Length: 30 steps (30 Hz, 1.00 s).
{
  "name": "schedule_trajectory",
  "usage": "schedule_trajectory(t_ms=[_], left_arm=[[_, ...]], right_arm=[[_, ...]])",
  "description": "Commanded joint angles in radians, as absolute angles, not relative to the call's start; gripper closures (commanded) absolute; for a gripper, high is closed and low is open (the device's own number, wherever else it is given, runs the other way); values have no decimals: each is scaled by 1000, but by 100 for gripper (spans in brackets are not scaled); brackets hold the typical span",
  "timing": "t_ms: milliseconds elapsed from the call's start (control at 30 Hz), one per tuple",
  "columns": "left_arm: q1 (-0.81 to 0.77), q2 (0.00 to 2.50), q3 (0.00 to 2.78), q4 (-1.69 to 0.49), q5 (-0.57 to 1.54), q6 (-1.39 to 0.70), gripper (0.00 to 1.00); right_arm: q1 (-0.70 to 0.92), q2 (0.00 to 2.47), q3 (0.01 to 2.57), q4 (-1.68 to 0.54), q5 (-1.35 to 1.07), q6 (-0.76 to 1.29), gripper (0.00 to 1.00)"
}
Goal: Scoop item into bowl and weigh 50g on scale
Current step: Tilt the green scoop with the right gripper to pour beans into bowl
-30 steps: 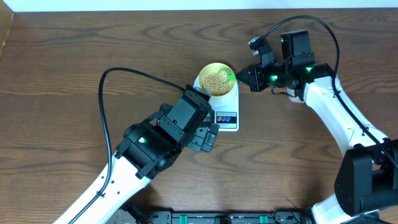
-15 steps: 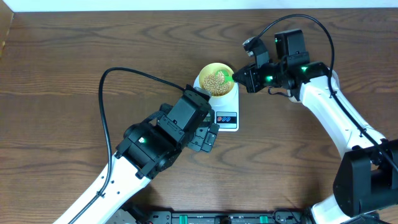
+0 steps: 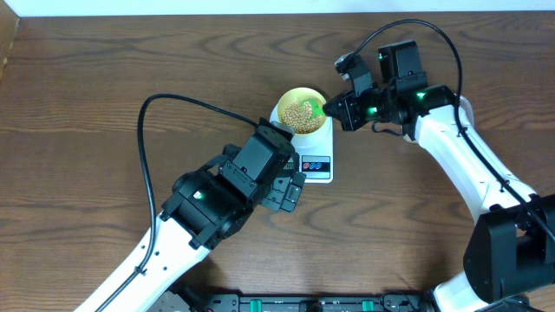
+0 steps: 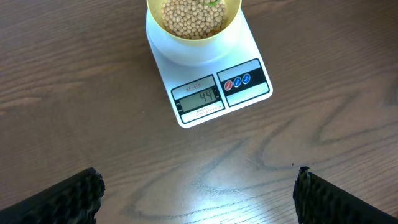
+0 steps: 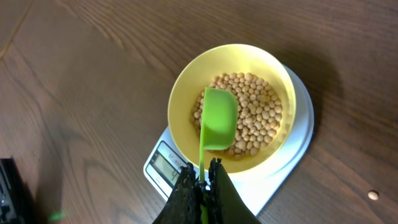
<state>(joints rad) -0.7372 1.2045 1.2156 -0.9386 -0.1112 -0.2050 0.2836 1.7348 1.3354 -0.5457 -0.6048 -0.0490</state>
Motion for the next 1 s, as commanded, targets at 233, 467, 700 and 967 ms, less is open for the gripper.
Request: schedule_trajectory(t_ms=[233, 467, 700, 967], left_arm=[[-734, 1206, 1227, -942, -121, -192, 0], [-734, 1206, 1227, -942, -121, -192, 0], [-734, 1206, 1227, -942, -121, -192, 0], [-734, 1206, 1227, -942, -121, -192, 0]], right_arm=[[303, 1741, 1399, -589, -559, -114, 99], [305, 1741, 1414, -609, -554, -129, 99], [310, 1741, 1424, -618, -554, -130, 99], [316, 1741, 1426, -622, -551, -130, 99]])
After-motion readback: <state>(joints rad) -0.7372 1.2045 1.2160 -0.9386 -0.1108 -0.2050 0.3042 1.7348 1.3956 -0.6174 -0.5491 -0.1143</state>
